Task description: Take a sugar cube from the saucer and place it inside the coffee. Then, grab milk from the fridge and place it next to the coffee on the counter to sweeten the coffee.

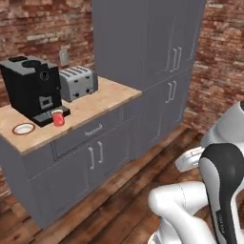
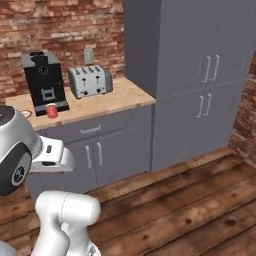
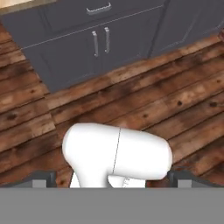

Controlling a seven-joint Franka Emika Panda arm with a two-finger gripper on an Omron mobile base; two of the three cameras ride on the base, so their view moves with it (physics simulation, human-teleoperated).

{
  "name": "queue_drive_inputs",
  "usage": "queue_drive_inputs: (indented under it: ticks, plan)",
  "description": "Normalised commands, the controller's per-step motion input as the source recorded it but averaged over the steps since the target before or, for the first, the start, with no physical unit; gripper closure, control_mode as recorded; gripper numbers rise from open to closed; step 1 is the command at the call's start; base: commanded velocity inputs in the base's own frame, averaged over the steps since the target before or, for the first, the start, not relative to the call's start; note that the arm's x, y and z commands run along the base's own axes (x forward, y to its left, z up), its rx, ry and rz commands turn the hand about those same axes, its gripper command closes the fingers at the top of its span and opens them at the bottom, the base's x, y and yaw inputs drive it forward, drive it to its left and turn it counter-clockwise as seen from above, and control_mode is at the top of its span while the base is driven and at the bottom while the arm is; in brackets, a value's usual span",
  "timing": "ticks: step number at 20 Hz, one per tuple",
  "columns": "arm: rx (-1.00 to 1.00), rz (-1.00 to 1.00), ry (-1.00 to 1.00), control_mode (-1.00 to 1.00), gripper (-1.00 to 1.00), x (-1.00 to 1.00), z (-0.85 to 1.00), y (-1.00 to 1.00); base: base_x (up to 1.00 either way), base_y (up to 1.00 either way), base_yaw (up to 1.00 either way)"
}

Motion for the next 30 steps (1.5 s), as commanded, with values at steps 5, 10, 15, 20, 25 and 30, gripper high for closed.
queue_drive_inputs:
  ticks: [5, 10, 15, 20, 25, 30]
  plan:
    - [0.00, 0.00, 0.00, 1.00, -1.00, 0.00, 0.00, 0.00, 0.35, 0.04, -0.72]
    - [0.00, 0.00, 0.00, 1.00, -1.00, 0.00, 0.00, 0.00, 0.54, 0.01, -0.77]
    - [0.00, 0.00, 0.00, 1.00, -1.00, 0.00, 0.00, 0.00, 0.08, 0.18, -0.93]
    - [0.00, 0.00, 0.00, 1.00, -1.00, 0.00, 0.00, 0.00, 0.01, 0.18, -0.93]
    - [0.00, 0.00, 0.00, 1.00, -1.00, 0.00, 0.00, 0.00, 0.00, 0.17, -0.92]
    - [0.00, 0.00, 0.00, 1.00, -1.00, 0.00, 0.00, 0.00, 0.00, 0.10, -0.91]
